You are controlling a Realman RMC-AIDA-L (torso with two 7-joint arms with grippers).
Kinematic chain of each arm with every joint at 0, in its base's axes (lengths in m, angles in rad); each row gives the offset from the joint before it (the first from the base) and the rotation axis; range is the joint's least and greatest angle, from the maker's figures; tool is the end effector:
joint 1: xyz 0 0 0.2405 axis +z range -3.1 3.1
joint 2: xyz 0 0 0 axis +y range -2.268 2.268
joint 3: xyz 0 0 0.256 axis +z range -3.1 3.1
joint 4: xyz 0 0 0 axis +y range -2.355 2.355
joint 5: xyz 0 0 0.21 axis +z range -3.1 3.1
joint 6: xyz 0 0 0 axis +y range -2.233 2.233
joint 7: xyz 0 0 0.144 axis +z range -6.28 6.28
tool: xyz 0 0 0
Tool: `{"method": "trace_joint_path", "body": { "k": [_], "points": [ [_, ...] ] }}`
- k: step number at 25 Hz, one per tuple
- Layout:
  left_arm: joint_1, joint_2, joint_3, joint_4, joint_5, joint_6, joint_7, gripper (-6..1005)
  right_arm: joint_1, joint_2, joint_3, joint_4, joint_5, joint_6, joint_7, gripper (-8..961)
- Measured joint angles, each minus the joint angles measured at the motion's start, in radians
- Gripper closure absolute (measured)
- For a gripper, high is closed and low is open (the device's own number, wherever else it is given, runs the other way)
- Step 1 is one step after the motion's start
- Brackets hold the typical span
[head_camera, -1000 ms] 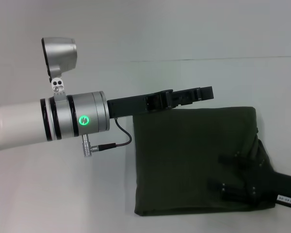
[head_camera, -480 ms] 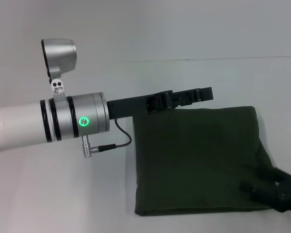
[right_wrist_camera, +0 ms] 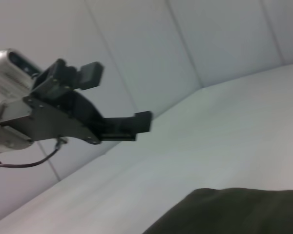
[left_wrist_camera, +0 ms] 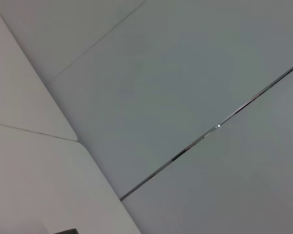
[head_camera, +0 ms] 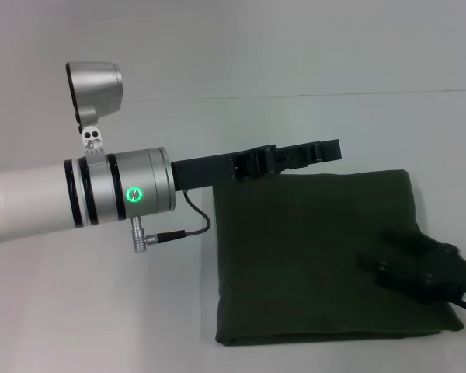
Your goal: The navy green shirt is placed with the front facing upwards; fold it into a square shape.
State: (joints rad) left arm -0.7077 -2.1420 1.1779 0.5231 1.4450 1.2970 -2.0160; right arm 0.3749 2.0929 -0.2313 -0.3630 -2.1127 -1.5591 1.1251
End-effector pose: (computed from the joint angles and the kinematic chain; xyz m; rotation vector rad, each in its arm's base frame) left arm -0.1477 0.3652 -0.0718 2.5143 1.4155 1.0628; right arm 0.3324 0.2612 -0.0187 -2.3409 0.9162 0.9199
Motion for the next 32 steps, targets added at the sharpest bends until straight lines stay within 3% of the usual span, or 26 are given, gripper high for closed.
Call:
{"method": "trace_joint_path", "body": {
  "k": [11, 19, 24, 32],
  "points": [
    [0.006, 0.004, 0.0, -0.005, 0.001, -0.005, 0.002, 96, 0.017, -0.007, 0.014, 0.013, 0.017, 0.148, 0.019, 36],
    [0.013, 0.014, -0.067, -0.006, 0.138, -0.013, -0.007, 105, 0.055, -0.01, 0.093, -0.004, 0.022, 0.188, 0.027, 36],
    [0.015, 0.03, -0.13, 0.015, 0.301, -0.014, -0.081, 111, 0.054, -0.011, 0.103, -0.042, 0.075, 0.121, 0.026, 37],
    [-0.02, 0.047, -0.176, 0.099, 0.696, -0.009, -0.409, 120, 0.052, -0.021, 0.098, -0.05, 0.095, 0.082, 0.018, 38]
  ]
}}
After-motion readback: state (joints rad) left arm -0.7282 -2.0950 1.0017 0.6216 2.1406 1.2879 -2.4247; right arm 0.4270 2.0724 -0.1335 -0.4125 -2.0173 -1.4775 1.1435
